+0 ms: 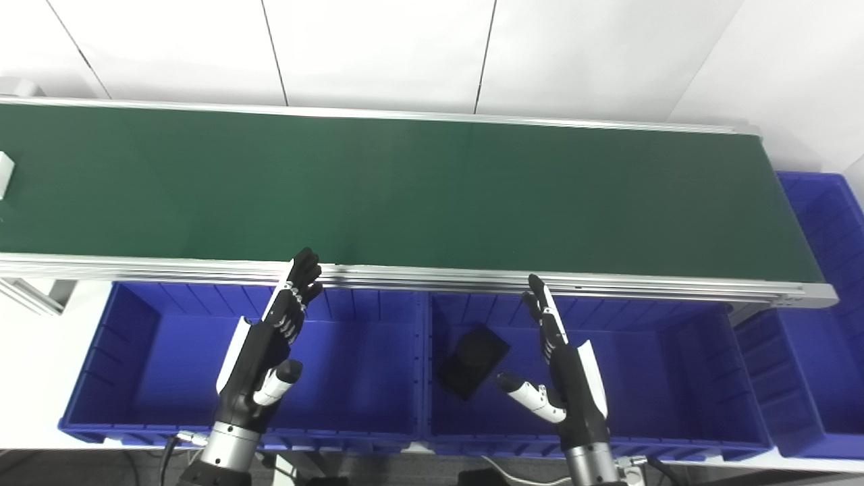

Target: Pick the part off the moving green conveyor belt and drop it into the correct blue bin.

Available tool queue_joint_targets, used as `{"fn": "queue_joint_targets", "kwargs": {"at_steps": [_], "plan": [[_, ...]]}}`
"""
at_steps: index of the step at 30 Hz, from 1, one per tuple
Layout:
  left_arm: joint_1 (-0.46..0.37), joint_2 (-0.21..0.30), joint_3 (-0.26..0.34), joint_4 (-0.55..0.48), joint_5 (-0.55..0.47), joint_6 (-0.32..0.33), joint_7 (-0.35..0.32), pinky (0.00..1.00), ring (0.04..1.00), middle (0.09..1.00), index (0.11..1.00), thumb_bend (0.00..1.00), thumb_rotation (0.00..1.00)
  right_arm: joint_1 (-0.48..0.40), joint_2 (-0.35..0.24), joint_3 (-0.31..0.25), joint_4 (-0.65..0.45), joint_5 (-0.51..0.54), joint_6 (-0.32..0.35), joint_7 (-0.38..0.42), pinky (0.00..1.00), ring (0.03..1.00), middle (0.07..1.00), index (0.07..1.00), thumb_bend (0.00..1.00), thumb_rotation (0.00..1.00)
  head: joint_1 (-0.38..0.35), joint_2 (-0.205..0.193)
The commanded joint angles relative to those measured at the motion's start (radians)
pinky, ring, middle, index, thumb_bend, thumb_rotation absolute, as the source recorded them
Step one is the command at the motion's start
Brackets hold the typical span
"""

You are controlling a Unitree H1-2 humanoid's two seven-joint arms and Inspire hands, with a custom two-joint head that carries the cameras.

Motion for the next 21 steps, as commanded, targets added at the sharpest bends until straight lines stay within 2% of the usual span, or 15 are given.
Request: {"fn": "queue_joint_targets", "kwargs": {"at_steps": [1, 21], "plan": [[-0.01, 0.004, 0.002, -0.022, 0.007, -0.032, -0.003, 0.95, 0.984, 0.996, 0.99, 0.9, 0.87, -0.009, -0.004, 0.005, -0.012, 0.007, -0.053, -0.012, 0.98, 0.962, 0.995, 1.0, 0.85, 0.73, 0.001, 0.001], [-0.011, 0.002, 0.002, -0.017, 0.006, -0.032, 0.0, 0.95, 0.978, 0.989, 0.984, 0.9, 0.85, -0.017, -0.014, 0.017, -0.005, 0.005, -0.053, -0.025, 0.98, 0.96, 0.994, 1.0, 0.85, 0.74, -0.004, 0.004]]}}
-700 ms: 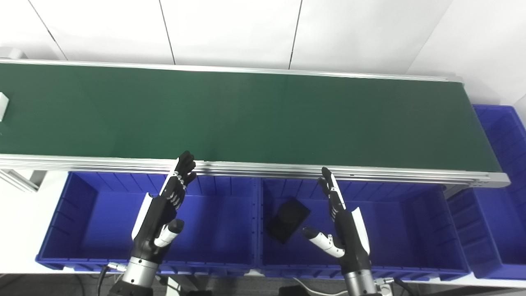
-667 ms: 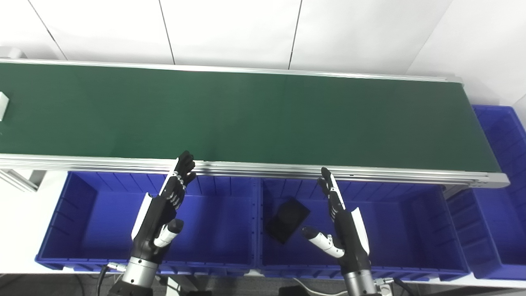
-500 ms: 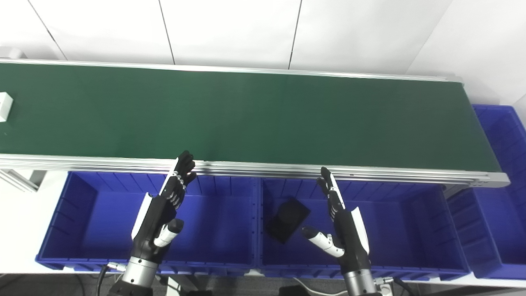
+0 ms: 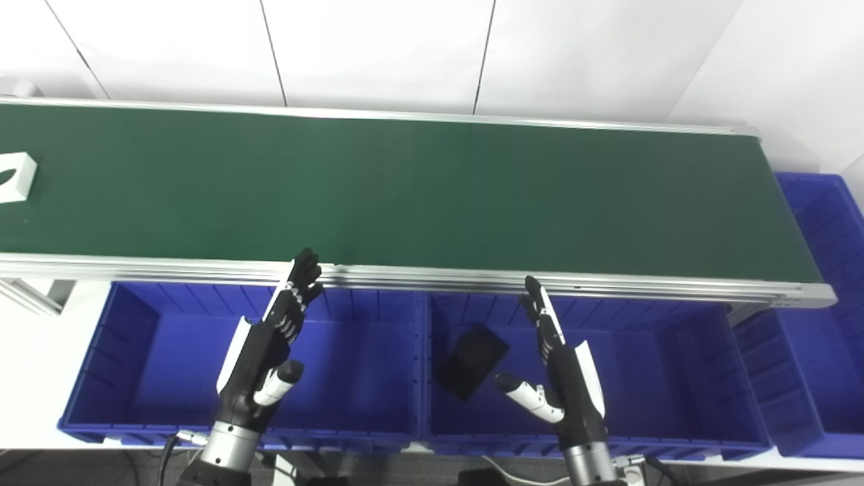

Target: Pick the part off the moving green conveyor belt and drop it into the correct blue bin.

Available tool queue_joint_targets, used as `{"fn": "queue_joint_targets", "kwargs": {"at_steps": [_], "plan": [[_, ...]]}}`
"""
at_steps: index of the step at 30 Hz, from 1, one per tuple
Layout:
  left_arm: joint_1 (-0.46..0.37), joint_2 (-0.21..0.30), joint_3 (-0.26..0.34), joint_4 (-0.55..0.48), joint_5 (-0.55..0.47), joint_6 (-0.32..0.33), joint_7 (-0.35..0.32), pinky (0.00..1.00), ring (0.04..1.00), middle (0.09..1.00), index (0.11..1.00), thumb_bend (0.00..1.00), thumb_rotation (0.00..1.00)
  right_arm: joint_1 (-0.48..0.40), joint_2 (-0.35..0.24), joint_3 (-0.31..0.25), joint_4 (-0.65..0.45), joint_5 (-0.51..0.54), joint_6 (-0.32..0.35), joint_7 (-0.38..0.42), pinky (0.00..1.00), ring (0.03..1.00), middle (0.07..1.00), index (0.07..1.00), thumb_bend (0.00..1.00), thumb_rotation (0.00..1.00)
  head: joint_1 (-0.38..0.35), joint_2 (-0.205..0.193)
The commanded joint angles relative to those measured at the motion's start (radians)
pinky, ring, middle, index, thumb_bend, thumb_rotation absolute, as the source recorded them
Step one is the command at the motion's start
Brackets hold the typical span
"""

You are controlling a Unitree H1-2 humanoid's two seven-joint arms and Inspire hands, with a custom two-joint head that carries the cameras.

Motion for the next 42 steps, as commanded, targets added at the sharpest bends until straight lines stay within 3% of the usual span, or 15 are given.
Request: {"fn": "queue_joint_targets", "kwargs": {"at_steps": [1, 12, 19, 30, 42], "plan": [[-0.012, 0.002, 0.003, -0.016, -0.002, -0.032, 0.0, 0.95, 0.979, 0.99, 0.986, 0.9, 0.86, -0.008, -0.003, 0.003, -0.018, 0.001, -0.053, -0.011, 0.98, 0.959, 0.993, 1.0, 0.85, 0.74, 0.001, 0.0], [-0.013, 0.001, 0.003, -0.012, -0.009, -0.032, -0.005, 0.96, 0.983, 0.992, 0.987, 0.91, 0.86, -0.008, -0.006, 0.012, -0.015, -0.002, -0.053, -0.022, 0.97, 0.957, 0.989, 1.0, 0.84, 0.74, -0.008, -0.009], [-0.009, -0.003, 0.006, 0.004, -0.02, -0.032, -0.02, 0.96, 0.986, 0.99, 0.984, 0.9, 0.85, -0.003, -0.008, 0.023, 0.002, -0.015, -0.053, -0.045, 0.98, 0.96, 0.989, 1.0, 0.86, 0.74, -0.008, -0.079], [0.0, -0.008, 0.023, 0.032, -0.011, -0.032, -0.033, 0.94, 0.978, 0.991, 0.979, 0.92, 0.84, -0.016, -0.034, 0.081, 0.045, -0.02, -0.053, -0.115, 0.97, 0.959, 0.991, 1.0, 0.87, 0.72, -0.011, -0.153], [-0.006, -0.013, 0.034, 0.058, -0.012, -0.032, -0.045, 0.95, 0.983, 0.992, 0.977, 0.92, 0.84, -0.034, -0.059, 0.131, 0.074, -0.036, -0.053, -0.19, 0.96, 0.963, 0.994, 1.0, 0.87, 0.74, -0.016, -0.184]]}}
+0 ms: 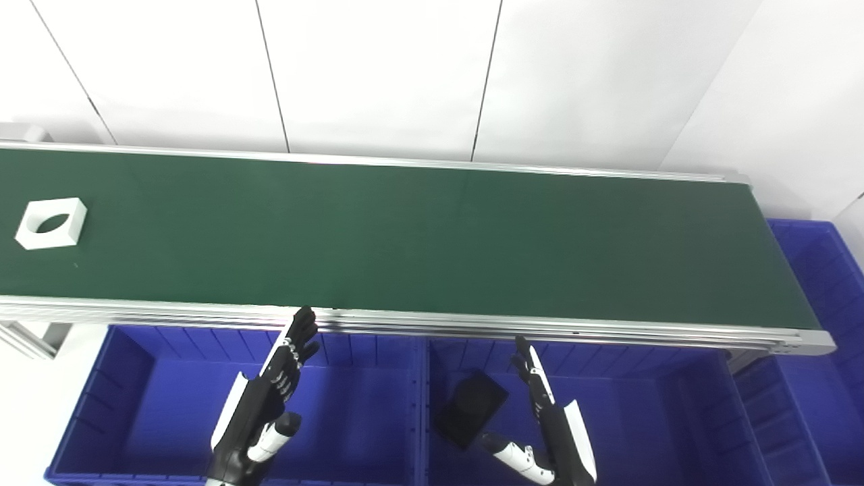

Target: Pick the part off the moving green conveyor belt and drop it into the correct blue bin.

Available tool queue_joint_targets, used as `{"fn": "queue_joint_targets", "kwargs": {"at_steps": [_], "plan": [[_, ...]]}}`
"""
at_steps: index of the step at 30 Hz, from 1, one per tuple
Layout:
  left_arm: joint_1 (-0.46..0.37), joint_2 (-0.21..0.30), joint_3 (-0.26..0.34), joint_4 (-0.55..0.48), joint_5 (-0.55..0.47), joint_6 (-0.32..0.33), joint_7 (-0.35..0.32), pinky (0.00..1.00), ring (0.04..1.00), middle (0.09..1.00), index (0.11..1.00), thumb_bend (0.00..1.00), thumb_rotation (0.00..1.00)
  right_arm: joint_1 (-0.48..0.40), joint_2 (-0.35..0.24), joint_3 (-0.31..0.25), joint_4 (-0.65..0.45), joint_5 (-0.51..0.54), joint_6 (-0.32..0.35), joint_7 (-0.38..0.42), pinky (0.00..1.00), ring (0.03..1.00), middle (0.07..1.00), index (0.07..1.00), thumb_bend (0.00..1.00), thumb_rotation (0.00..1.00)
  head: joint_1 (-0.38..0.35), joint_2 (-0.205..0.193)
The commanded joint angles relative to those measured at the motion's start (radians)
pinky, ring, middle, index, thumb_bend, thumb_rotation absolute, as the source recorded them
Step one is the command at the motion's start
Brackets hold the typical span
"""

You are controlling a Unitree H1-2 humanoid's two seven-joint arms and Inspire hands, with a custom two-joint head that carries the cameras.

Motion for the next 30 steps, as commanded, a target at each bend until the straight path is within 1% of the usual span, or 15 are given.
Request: {"fn": "queue_joint_targets", "kwargs": {"at_steps": [1, 6, 15, 24, 30], "plan": [[-0.011, -0.004, 0.004, -0.003, -0.009, -0.032, -0.013, 0.95, 0.982, 0.991, 0.976, 0.92, 0.84, -0.014, -0.008, 0.011, -0.008, -0.005, -0.052, -0.026, 0.96, 0.961, 0.993, 1.0, 0.87, 0.74, 0.003, -0.001], [-0.013, -0.002, 0.004, 0.0, -0.006, -0.032, -0.02, 0.96, 0.988, 0.998, 0.981, 0.93, 0.84, -0.02, -0.016, 0.025, -0.006, 0.008, -0.052, -0.035, 0.97, 0.962, 0.993, 1.0, 0.88, 0.73, 0.006, -0.001], [-0.01, -0.003, 0.004, -0.005, 0.001, -0.032, -0.018, 0.95, 0.986, 0.998, 0.981, 0.92, 0.83, -0.02, -0.014, 0.026, -0.007, 0.026, -0.052, -0.034, 0.98, 0.959, 0.987, 1.0, 0.89, 0.72, 0.01, 0.005], [-0.01, -0.003, 0.0, -0.013, -0.001, -0.032, -0.023, 0.96, 0.99, 0.999, 0.983, 0.92, 0.83, -0.022, -0.023, 0.031, -0.009, 0.014, -0.052, -0.042, 0.98, 0.962, 0.993, 1.0, 0.88, 0.73, 0.021, 0.019], [-0.012, -0.009, 0.004, -0.01, 0.0, -0.032, -0.022, 0.94, 0.979, 0.989, 0.974, 0.89, 0.81, -0.024, -0.03, 0.04, -0.009, 0.01, -0.052, -0.057, 0.97, 0.967, 0.995, 1.0, 0.86, 0.74, 0.027, 0.022]]}}
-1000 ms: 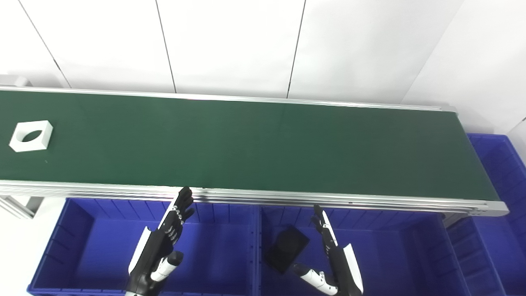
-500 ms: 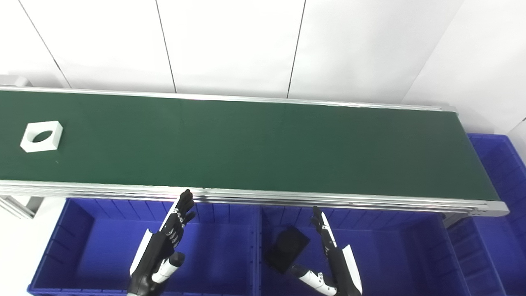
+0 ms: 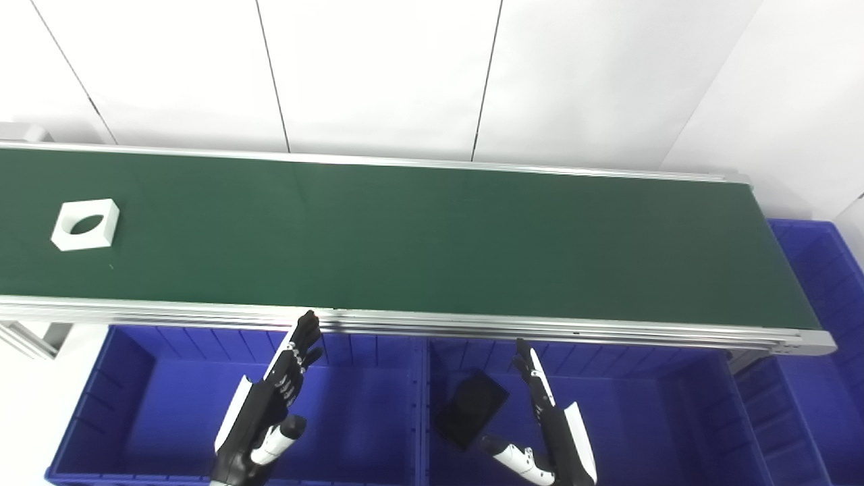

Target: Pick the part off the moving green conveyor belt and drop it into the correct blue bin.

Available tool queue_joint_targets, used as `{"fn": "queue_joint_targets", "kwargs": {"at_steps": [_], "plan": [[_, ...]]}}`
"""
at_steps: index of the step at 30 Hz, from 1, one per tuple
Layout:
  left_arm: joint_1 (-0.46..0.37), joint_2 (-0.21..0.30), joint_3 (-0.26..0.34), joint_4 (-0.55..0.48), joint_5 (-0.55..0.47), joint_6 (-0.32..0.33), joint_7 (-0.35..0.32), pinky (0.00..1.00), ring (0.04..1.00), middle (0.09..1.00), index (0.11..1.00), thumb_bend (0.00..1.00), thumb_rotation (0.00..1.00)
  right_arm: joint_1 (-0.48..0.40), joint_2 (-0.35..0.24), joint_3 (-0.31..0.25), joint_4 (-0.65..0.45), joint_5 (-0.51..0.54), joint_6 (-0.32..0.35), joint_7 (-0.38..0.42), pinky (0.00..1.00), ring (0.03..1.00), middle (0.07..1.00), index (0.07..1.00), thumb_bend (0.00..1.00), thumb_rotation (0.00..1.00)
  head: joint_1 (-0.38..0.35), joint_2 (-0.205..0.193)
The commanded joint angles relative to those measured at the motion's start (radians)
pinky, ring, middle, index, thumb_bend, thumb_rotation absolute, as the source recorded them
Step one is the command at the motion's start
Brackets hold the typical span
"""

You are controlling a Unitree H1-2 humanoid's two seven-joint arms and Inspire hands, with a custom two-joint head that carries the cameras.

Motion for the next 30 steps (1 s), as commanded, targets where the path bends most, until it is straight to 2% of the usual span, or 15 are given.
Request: {"fn": "queue_joint_targets", "kwargs": {"at_steps": [1, 6, 8, 9, 10, 11, 12, 13, 14, 15, 18, 24, 30], "plan": [[-0.01, -0.003, -0.001, -0.026, 0.0, -0.032, 0.0, 0.94, 0.977, 0.989, 0.976, 0.89, 0.82, -0.007, -0.002, 0.005, -0.024, -0.007, -0.052, -0.019, 0.97, 0.967, 0.996, 1.0, 0.86, 0.74, 0.001, -0.001], [-0.009, -0.003, -0.002, -0.026, 0.015, -0.032, 0.012, 0.93, 0.975, 0.989, 0.977, 0.89, 0.83, -0.008, -0.004, 0.008, -0.025, -0.006, -0.052, -0.023, 0.97, 0.958, 0.991, 1.0, 0.85, 0.73, 0.004, 0.001], [-0.007, -0.003, -0.005, -0.029, 0.015, -0.032, 0.011, 0.94, 0.977, 0.991, 0.98, 0.89, 0.83, -0.009, -0.007, 0.012, -0.026, -0.004, -0.052, -0.028, 0.97, 0.956, 0.989, 1.0, 0.85, 0.72, 0.024, 0.0], [-0.004, -0.005, -0.006, -0.029, 0.013, -0.032, 0.011, 0.94, 0.978, 0.992, 0.982, 0.89, 0.83, -0.007, -0.009, 0.011, -0.025, 0.001, -0.052, -0.022, 0.97, 0.956, 0.988, 1.0, 0.85, 0.72, 0.059, -0.005], [-0.002, -0.007, -0.007, -0.03, 0.012, -0.032, 0.011, 0.94, 0.975, 0.988, 0.974, 0.9, 0.82, -0.006, -0.011, 0.01, -0.024, 0.004, -0.052, -0.018, 0.98, 0.968, 0.997, 1.0, 0.84, 0.74, 0.059, -0.005], [-0.001, -0.008, -0.01, -0.03, 0.019, -0.032, 0.017, 0.93, 0.968, 0.982, 0.967, 0.89, 0.82, -0.004, -0.017, 0.009, -0.024, 0.011, -0.052, -0.008, 0.99, 0.982, 0.999, 1.0, 0.84, 0.76, 0.105, -0.016], [0.0, -0.008, -0.012, -0.03, 0.025, -0.032, 0.021, 0.93, 0.967, 0.981, 0.966, 0.89, 0.82, -0.002, -0.02, 0.008, -0.023, 0.016, -0.052, -0.002, 0.99, 0.984, 1.0, 1.0, 0.83, 0.76, 0.105, -0.016], [0.0, -0.011, -0.016, -0.027, 0.03, -0.032, 0.027, 0.93, 0.964, 0.978, 0.963, 0.89, 0.82, -0.001, -0.025, 0.007, -0.022, 0.026, -0.052, 0.001, 0.99, 0.989, 1.0, 1.0, 0.83, 0.76, 0.167, -0.036], [0.0, -0.014, -0.02, -0.025, 0.034, -0.032, 0.031, 0.91, 0.954, 0.968, 0.951, 0.89, 0.81, 0.0, -0.028, 0.006, -0.021, 0.033, -0.052, 0.004, 1.0, 0.993, 1.0, 1.0, 0.82, 0.76, 0.175, -0.04], [0.0, -0.016, -0.025, -0.02, 0.04, -0.032, 0.038, 0.9, 0.948, 0.962, 0.945, 0.89, 0.8, 0.0, -0.032, 0.005, -0.018, 0.049, -0.052, 0.013, 1.0, 0.995, 1.0, 1.0, 0.82, 0.76, 0.218, -0.064], [-0.003, -0.014, -0.045, -0.008, 0.069, -0.032, 0.071, 0.88, 0.932, 0.948, 0.924, 0.89, 0.78, -0.005, -0.038, 0.003, -0.001, 0.092, -0.052, 0.039, 1.0, 1.0, 1.0, 1.0, 0.78, 0.74, 0.275, -0.104], [-0.012, -0.002, -0.086, 0.01, 0.092, -0.032, 0.135, 0.86, 0.913, 0.931, 0.906, 0.92, 0.75, -0.013, -0.041, -0.009, 0.022, 0.096, -0.052, 0.046, 1.0, 1.0, 1.0, 1.0, 0.69, 0.74, 0.329, -0.141], [-0.034, 0.021, -0.13, 0.029, 0.129, -0.032, 0.212, 0.84, 0.897, 0.915, 0.888, 0.96, 0.75, -0.022, -0.037, -0.02, 0.041, 0.106, -0.052, 0.064, 1.0, 1.0, 1.0, 1.0, 0.62, 0.76, 0.345, -0.164]]}}
